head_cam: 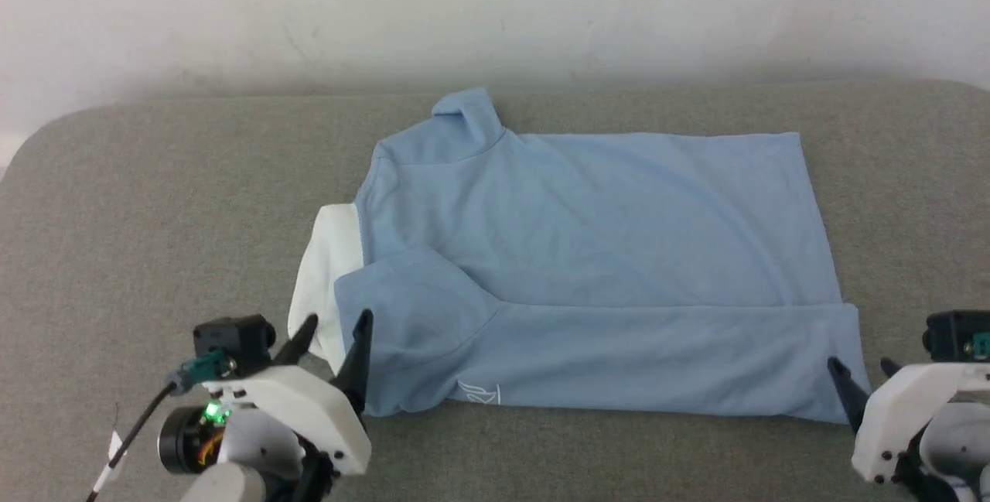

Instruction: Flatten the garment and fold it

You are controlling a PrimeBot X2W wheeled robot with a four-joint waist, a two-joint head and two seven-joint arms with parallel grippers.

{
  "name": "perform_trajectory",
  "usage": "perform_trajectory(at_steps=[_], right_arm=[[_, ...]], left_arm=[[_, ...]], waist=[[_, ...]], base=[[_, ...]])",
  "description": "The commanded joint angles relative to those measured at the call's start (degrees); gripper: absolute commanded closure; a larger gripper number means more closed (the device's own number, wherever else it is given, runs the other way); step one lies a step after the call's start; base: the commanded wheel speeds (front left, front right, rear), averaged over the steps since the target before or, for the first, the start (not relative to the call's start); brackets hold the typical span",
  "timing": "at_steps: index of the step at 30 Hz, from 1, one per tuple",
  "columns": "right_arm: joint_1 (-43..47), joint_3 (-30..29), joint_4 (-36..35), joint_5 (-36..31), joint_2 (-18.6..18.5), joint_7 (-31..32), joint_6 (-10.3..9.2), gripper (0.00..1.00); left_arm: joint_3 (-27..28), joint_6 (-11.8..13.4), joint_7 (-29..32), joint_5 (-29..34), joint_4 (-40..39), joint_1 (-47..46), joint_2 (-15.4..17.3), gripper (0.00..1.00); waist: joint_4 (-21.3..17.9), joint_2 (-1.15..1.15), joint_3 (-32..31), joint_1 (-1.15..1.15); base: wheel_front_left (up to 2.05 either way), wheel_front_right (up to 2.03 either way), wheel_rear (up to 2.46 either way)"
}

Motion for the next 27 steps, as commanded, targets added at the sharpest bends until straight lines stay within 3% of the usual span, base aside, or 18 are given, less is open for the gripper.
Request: perform_trajectory(at_steps=[1, 7, 11, 15, 20, 26, 27], right_arm=[[0.96, -0.67, -1.26, -0.72, 1.22, 0.80, -0.05, 0.00], [4.87, -4.18, -10.11, -3.06, 6.93, 5.49, -0.05, 0.00], [5.88, -5.10, -13.39, -3.63, 8.33, 6.85, -0.05, 0.00], [5.98, -5.28, -15.36, -3.86, 8.92, 7.67, -0.05, 0.00], [5.42, -5.66, -16.97, -4.39, 9.25, 7.96, -0.05, 0.00], [5.06, -5.62, -18.03, -4.64, 9.45, 7.98, -0.05, 0.00], [5.06, -5.69, -18.10, -4.75, 9.46, 8.03, -0.05, 0.00]], left_arm=[[-0.21, 0.51, 0.92, -0.29, -0.94, 0.96, 0.47, 0.00], [-2.89, 3.15, 9.96, -0.53, -7.05, 4.06, 3.26, 0.00], [-3.39, 6.55, 12.75, 1.26, -6.51, 4.26, 4.14, 0.00], [-3.64, 8.10, 13.64, 1.75, -3.92, 3.66, 3.59, 0.00], [-3.93, 8.93, 14.13, 2.13, 0.65, 2.84, 3.20, 0.00], [-4.42, 7.80, 14.03, 1.12, 5.91, 1.70, 1.90, 0.00], [-4.65, 7.42, 14.28, 0.82, 6.84, 1.56, 1.66, 0.18]], waist=[[-0.24, 0.00, -0.23, 0.01], [-0.63, 0.00, 1.12, 0.01], [-1.25, 0.00, 2.55, 0.01], [-2.05, 0.00, 4.13, 0.01], [-3.17, 0.00, 6.07, 0.01], [-3.78, 0.00, 7.59, 0.01], [-3.75, 0.00, 7.60, 0.01]], base=[[0.00, 0.00, 0.00], [0.00, 0.00, 0.00], [0.00, 0.00, 0.00], [0.00, 0.00, 0.00], [0.00, 0.00, 0.00], [0.00, 0.00, 0.00], [0.00, 0.00, 0.00]])
